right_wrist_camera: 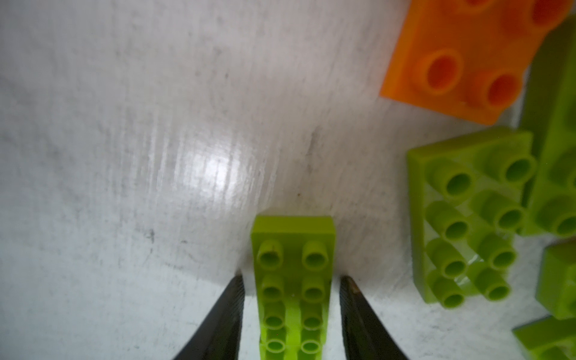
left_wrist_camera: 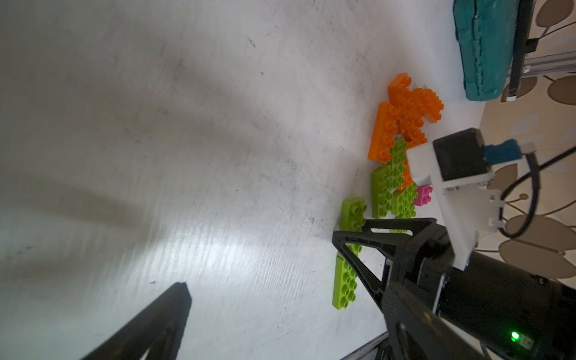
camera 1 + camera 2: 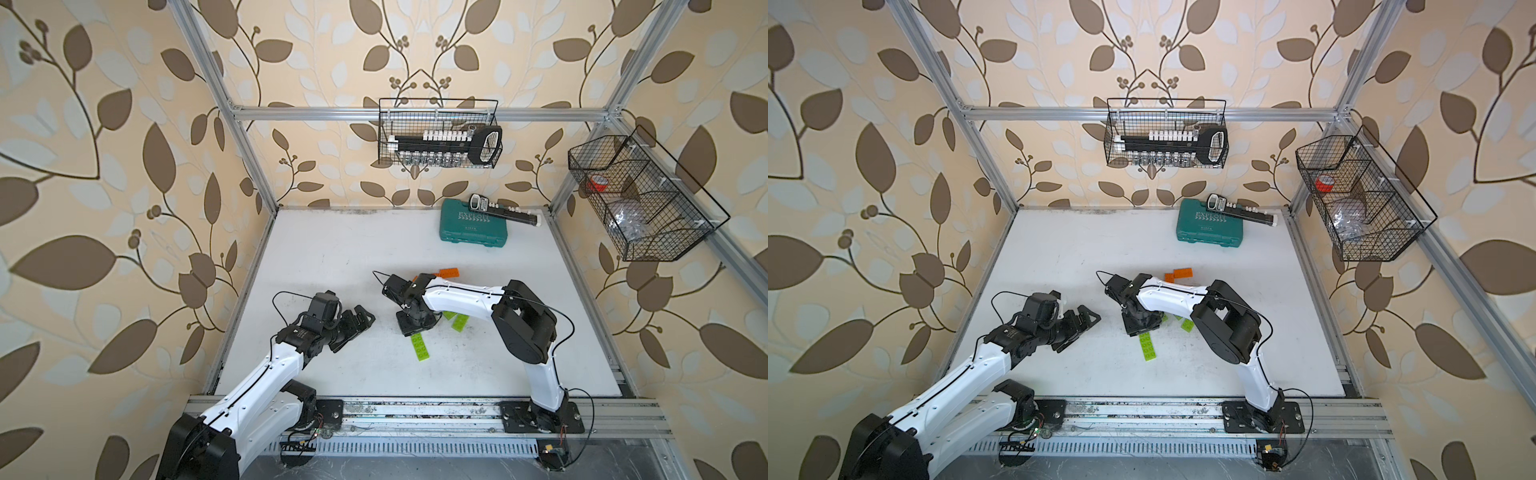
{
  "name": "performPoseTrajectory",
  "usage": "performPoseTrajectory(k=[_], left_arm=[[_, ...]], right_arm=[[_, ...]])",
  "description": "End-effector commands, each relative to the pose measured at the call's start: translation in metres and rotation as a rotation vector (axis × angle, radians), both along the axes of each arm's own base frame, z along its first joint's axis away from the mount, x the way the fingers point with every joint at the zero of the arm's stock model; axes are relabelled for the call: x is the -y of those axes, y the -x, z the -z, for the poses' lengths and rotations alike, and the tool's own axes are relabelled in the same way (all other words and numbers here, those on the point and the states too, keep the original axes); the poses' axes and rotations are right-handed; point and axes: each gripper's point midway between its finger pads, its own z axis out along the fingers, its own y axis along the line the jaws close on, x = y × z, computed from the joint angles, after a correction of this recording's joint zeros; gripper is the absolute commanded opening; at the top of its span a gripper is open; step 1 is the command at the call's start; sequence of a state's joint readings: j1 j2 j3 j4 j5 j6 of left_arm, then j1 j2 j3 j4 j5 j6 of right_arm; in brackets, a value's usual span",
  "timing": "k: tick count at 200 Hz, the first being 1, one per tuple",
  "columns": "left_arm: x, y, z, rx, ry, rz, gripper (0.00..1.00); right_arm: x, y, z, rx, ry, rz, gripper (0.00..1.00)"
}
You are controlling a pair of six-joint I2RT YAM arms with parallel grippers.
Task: Assemble a small pinwheel with lego
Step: Place the lego brick at the center of the board, then pick up the lego brick from the center of the board.
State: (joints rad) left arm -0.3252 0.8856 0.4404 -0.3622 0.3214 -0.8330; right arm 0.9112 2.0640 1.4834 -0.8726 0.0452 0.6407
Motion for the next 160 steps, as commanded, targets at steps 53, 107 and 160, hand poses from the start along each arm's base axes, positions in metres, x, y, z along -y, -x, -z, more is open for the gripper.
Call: performPoseTrajectory(k=[53,107,160], left_arm=[[0.002,-0.034,-0.063,0.15,-0.228,0.153,0.99],[0.084,-0.032,-0.058,0.198,-0.336,0.369,0.99],[0.159,-0.022,-0.041,0.204,-0.298,0.521,0.98]], right_arm=[[0.033,-0.035,-0.098,0.21,-0.137,0.058,0.63],[0.097,-0.027,-0.101,0.243,-0.073,0.166,0.6],[0.159,-0.02,-0.075,0.185,-0.002,0.436,0.51]])
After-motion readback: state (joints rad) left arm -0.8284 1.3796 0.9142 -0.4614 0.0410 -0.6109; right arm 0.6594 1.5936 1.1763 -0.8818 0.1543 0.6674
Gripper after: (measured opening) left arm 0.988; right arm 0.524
